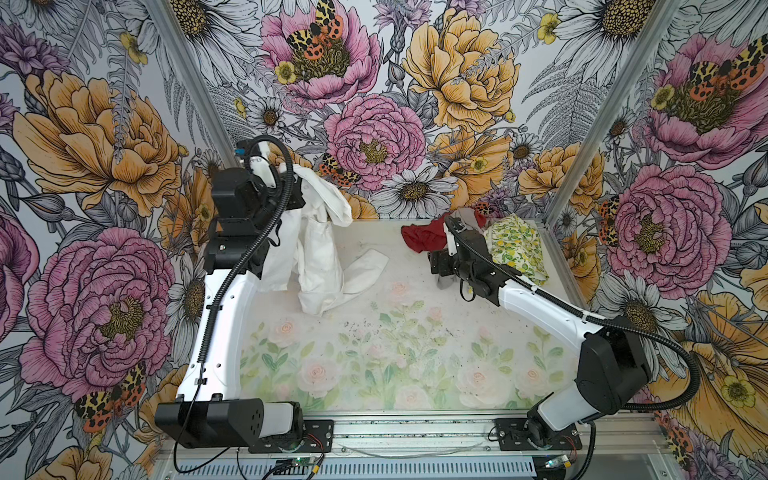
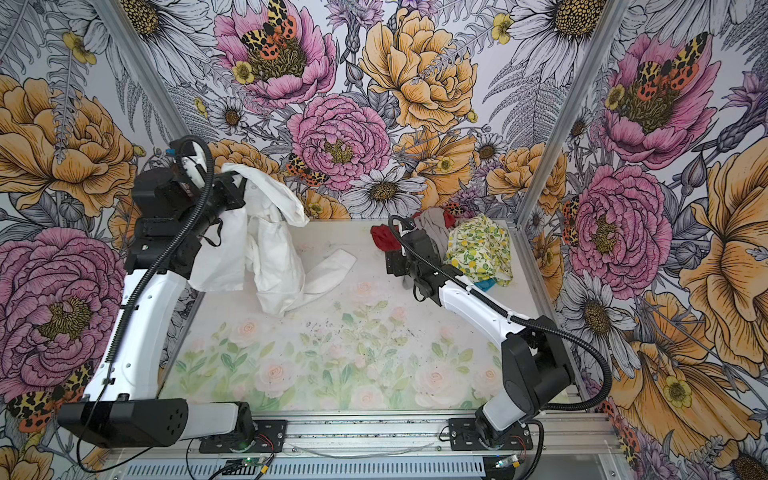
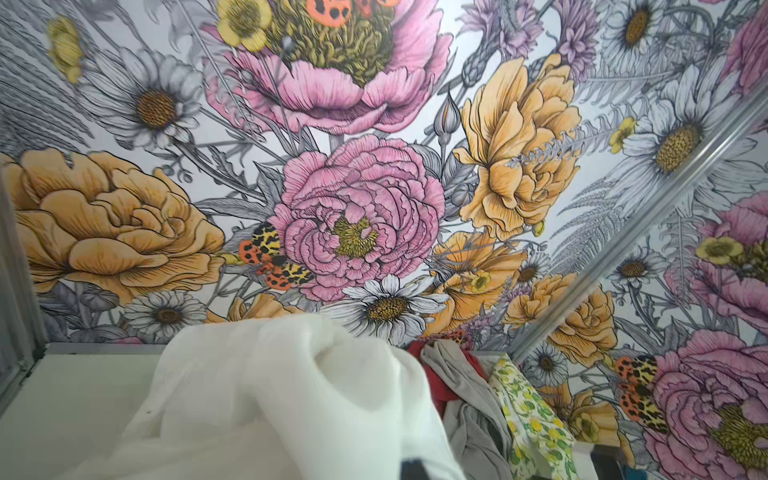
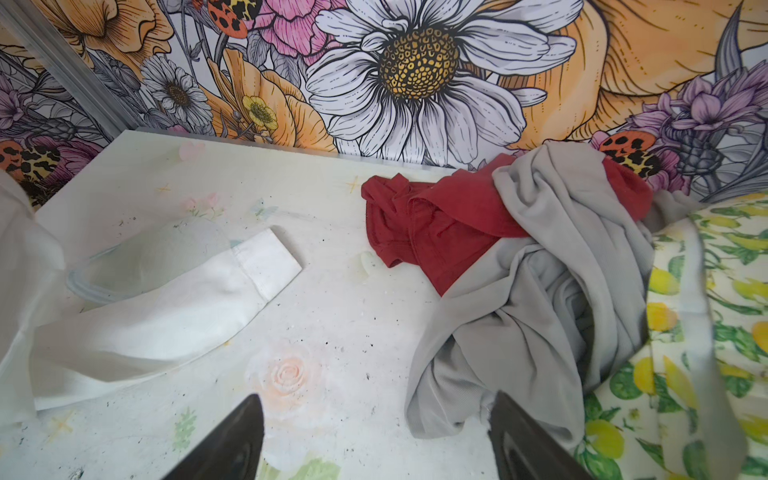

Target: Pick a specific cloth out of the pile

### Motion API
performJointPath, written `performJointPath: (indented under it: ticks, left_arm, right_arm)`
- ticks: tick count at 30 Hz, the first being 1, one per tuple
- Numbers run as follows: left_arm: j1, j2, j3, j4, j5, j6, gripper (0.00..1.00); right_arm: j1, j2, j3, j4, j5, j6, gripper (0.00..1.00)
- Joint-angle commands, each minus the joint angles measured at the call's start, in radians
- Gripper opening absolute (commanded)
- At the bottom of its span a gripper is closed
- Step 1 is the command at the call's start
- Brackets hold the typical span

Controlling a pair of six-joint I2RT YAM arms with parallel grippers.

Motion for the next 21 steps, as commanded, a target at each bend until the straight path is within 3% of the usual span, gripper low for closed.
performJointPath:
  ticks: [1, 12, 21]
  left_arm:
    - [-0.077, 0.075, -0.046, 0.045, -0.104, 0.022, 0.0]
    - [-0.201, 0.328, -0.276, 0.144, -0.16, -0.087, 0.0]
    - [-0.238, 0.368, -0.516, 0.189, -0.182, -0.158, 0.0]
  right_arm:
    - [0.0, -0.053, -0.038, 0.018, 0.038, 0.013, 0.86]
    - [-0.031, -0.135, -0.132, 0.03, 0.049, 0.028, 0.86]
    - [-0.04, -0.144, -0.161, 0.051, 0.046, 0.033, 0.86]
